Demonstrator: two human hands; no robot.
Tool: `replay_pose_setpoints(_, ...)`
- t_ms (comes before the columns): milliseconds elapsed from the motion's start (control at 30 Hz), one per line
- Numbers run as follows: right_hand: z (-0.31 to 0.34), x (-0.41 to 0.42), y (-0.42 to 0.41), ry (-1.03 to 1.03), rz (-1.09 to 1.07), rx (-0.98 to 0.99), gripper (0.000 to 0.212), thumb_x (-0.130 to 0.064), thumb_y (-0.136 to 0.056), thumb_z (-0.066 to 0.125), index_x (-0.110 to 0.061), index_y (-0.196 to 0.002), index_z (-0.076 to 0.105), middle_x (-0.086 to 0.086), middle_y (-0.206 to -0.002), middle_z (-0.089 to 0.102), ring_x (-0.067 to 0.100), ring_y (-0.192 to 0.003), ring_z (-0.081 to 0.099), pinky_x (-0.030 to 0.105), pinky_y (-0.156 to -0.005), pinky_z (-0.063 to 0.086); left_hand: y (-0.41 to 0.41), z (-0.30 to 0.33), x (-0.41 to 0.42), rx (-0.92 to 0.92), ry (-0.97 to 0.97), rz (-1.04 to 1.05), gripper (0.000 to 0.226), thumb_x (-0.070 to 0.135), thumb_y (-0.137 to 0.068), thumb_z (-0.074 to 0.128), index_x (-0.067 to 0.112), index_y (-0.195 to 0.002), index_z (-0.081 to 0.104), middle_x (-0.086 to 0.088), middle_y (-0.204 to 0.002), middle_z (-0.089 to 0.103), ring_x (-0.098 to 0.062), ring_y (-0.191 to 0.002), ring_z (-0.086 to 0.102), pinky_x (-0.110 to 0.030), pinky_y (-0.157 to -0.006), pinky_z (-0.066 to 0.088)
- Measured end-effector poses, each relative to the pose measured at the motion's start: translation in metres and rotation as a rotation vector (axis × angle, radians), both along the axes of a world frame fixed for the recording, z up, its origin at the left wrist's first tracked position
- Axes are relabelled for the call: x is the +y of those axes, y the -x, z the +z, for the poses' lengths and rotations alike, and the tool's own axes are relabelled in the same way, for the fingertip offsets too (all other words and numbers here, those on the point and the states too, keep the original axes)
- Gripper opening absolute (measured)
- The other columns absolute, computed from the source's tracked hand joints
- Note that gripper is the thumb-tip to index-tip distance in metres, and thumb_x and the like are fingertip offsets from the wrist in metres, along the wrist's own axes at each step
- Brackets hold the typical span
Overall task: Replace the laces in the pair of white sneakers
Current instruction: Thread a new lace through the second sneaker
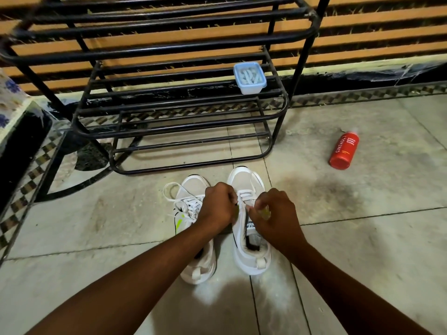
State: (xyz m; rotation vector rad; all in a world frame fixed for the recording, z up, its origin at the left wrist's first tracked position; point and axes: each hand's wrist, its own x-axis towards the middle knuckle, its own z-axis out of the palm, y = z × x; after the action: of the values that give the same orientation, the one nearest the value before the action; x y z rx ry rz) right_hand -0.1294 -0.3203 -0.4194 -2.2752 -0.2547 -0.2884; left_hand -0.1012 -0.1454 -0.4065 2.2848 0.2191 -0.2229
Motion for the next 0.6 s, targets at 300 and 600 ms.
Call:
replay_pose_setpoints(300,-0.031,-0.007,0.018,0.181,0.109,-0.047,0.038,-0.043,-0.091,0.057,-0.018,-0.118,0.066,-0.004,-0.119,0.054,0.022,-0.108,0.058,0.036,-0.074,0.056,-0.006,0.004,0.001,-0.075,-0.080,-0.095,0.019,-0.001,-0.084,0.055,0.017,-0.083,0.061,-0.002,-0.084,0.069,-0.025,-0.082,0.068,-0.030,-0.070,0.054)
replay_pose_setpoints(600,-0.037,-0.003,0.016,0.286,0.127,-0.075,0.045,-0.040,-0.083,0.058,-0.015,-0.120,0.066,0.002,-0.114,0.055,0.026,-0.097,0.053,0.042,-0.071,0.053,-0.004,0.100,0.018,-0.422,0.719,0.143,0.019,-0.003,-0.106,0.039,0.011,-0.095,0.044,-0.018,-0.090,0.064,-0.037,-0.072,0.074,-0.047,-0.063,0.062)
